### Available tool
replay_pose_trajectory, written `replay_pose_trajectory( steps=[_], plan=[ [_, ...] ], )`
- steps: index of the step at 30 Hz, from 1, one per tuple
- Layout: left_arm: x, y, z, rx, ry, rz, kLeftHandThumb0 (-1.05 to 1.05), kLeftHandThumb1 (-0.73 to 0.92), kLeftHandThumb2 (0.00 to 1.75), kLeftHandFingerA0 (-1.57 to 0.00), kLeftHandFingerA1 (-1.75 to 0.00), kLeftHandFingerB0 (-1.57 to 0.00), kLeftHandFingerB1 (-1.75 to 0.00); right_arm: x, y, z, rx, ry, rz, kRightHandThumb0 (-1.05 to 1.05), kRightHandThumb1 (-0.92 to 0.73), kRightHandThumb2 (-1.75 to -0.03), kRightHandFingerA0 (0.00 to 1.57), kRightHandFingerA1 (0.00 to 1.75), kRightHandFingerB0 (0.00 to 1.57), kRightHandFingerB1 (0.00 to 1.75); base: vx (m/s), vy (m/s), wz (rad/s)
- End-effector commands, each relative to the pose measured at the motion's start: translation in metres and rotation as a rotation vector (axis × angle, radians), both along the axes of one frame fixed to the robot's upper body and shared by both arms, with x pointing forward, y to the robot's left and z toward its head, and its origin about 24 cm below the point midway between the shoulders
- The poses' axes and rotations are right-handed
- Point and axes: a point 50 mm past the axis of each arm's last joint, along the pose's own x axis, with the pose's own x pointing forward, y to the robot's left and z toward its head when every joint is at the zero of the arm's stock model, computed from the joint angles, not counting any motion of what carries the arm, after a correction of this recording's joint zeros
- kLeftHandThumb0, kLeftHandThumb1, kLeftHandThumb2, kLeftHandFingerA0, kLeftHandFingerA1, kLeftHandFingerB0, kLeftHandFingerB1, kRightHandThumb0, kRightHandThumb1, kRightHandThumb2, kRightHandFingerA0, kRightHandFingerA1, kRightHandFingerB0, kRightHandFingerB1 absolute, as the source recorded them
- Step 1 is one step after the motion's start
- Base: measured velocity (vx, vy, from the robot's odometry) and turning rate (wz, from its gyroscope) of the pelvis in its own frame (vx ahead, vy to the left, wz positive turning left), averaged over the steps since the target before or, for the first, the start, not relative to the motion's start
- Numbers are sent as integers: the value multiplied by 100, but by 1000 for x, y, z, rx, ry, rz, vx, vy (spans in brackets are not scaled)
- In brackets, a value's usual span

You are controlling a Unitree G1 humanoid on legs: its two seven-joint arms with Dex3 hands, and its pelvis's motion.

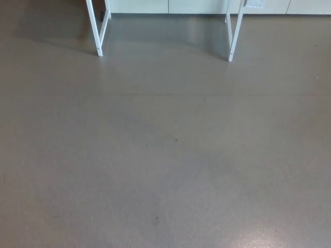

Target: The robot walks towards a desk on which a file tray is kept in the middle and a cube is kept to its right. The robot lifts the cube using its right hand and places it on the file tray.

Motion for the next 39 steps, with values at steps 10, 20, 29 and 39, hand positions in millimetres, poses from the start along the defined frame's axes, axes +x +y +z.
replay_pose_trajectory(
  steps=[10,20,29,39],
  plan=[
    [5,4,6,-52,-26,-16,-50,60,120,-8,-62,-1,-55,8,-3,2,16,19,65,-74,-44,-80,27,52,10,38,12,-3,-1],
    [1,5,6,-53,-21,-5,-49,57,117,-10,-63,-2,-55,8,-4,2,15,30,65,-74,-44,-80,27,52,10,38,7,23,5],
    [5,3,6,-90,-42,-34,-51,67,124,-9,-65,0,-56,11,-4,3,14,20,67,-74,-44,-80,27,52,10,38,242,310,-7],
    [6,2,4,-88,-33,-5,-85,82,76,-7,-79,-12,-67,18,-6,6,10,7,73,-74,-44,-80,27,52,10,38,225,-63,9]
  ],
)
